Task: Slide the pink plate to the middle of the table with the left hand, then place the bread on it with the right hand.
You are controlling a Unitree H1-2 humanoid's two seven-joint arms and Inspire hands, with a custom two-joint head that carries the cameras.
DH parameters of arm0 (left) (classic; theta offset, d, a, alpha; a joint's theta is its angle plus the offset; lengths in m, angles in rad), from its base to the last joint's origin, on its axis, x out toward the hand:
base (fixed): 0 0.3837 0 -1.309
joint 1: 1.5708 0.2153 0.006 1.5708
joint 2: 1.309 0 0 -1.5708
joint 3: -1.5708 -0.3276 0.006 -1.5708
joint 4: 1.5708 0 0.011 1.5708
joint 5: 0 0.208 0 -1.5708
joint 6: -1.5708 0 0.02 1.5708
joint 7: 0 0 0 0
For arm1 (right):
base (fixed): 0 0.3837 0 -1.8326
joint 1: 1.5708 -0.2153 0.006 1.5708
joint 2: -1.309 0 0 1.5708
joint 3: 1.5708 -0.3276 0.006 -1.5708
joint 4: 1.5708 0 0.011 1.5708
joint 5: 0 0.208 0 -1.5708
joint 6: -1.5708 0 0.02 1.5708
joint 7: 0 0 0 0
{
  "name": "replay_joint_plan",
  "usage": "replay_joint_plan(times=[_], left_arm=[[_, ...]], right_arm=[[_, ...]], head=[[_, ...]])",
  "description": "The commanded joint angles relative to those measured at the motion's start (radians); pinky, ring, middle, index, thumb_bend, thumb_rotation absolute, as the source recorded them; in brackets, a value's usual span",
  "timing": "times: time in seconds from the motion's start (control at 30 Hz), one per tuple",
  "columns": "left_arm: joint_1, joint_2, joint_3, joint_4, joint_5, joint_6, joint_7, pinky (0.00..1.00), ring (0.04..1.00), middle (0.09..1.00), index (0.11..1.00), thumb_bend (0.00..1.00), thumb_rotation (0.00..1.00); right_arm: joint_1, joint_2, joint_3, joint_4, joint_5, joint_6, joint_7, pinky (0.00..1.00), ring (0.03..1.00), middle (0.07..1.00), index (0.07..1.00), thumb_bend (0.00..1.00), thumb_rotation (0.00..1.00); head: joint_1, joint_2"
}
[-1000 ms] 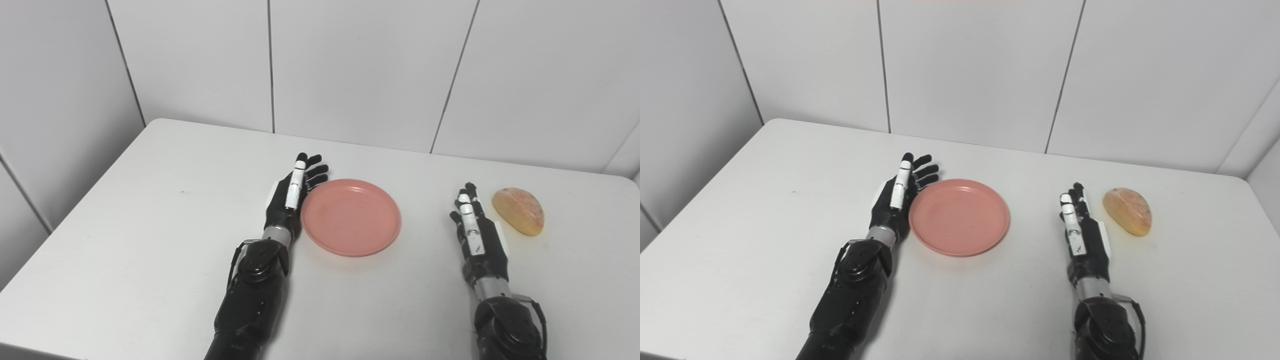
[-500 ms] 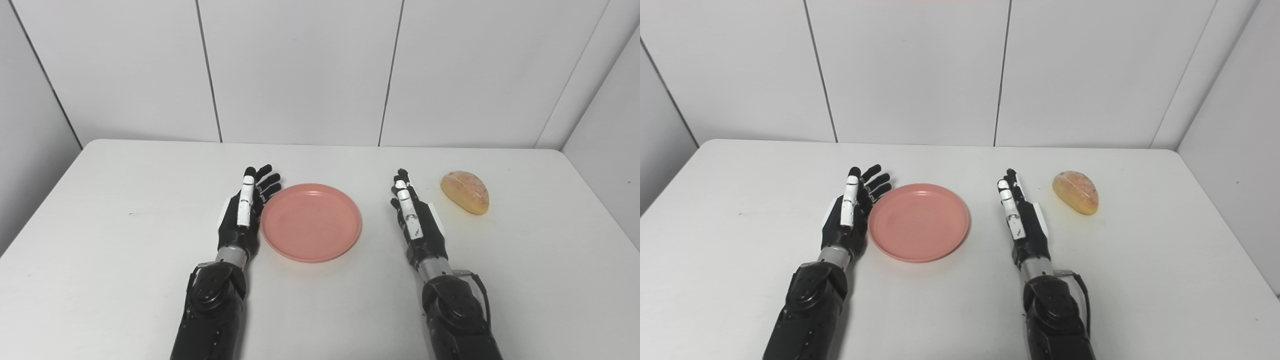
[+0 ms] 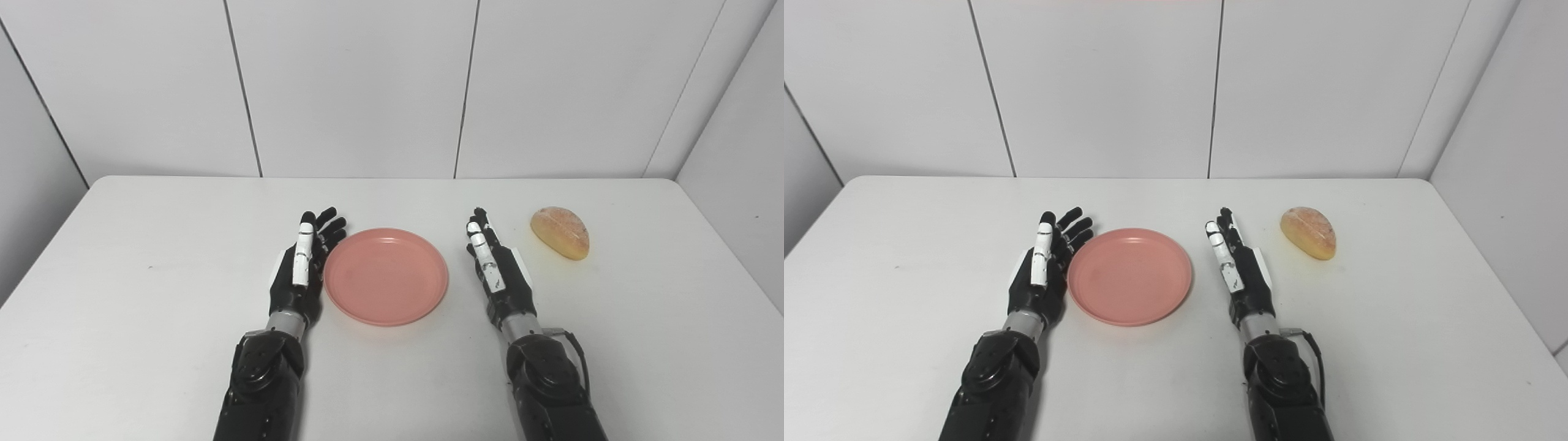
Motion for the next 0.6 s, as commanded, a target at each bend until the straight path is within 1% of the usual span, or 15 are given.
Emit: replay_joint_plan(times=[0.0,0.13,0.27,0.37,0.43,0.5,0.57], left_arm=[[0.025,-0.008,-0.011,0.018,-0.002,0.020,-0.011,0.97,0.900,0.867,0.853,0.59,1.00],[0.026,-0.010,-0.013,0.019,0.004,0.010,-0.005,0.99,0.918,0.883,0.869,0.58,1.00],[0.016,-0.003,-0.014,0.042,0.018,-0.042,-0.002,1.00,0.938,0.910,0.894,0.56,1.00],[0.005,0.009,-0.013,0.078,0.026,-0.132,-0.011,1.00,0.961,0.935,0.913,0.53,1.00],[0.000,0.015,-0.011,0.096,0.030,-0.174,-0.014,1.00,0.978,0.954,0.935,0.52,1.00],[-0.006,0.019,-0.009,0.114,0.039,-0.216,-0.009,1.00,0.976,0.954,0.937,0.52,1.00],[-0.017,0.024,-0.004,0.138,0.051,-0.256,0.001,1.00,0.977,0.954,0.939,0.52,1.00]], right_arm=[[-0.044,0.001,0.002,-0.030,0.002,-0.047,0.008,1.00,1.000,1.000,1.000,0.71,0.88],[-0.043,0.000,0.001,-0.030,0.003,-0.047,0.009,1.00,1.000,1.000,1.000,0.71,0.88],[-0.041,-0.006,0.006,-0.035,-0.010,-0.040,0.005,1.00,1.000,1.000,1.000,0.71,0.90],[-0.040,-0.009,0.007,-0.036,-0.015,-0.039,0.003,1.00,1.000,1.000,1.000,0.71,0.90],[-0.039,-0.009,0.007,-0.043,-0.019,-0.032,-0.001,1.00,1.000,1.000,1.000,0.72,0.90],[-0.039,-0.009,0.006,-0.047,-0.021,-0.030,-0.001,1.00,1.000,1.000,1.000,0.72,0.89],[-0.041,-0.009,0.003,-0.043,-0.029,-0.047,-0.009,1.00,1.000,1.000,1.000,0.72,0.88]], head=[[0.002,-0.001],[0.005,-0.002],[0.009,-0.001],[0.009,-0.003],[0.009,-0.003],[0.008,-0.003],[0.008,-0.003]])
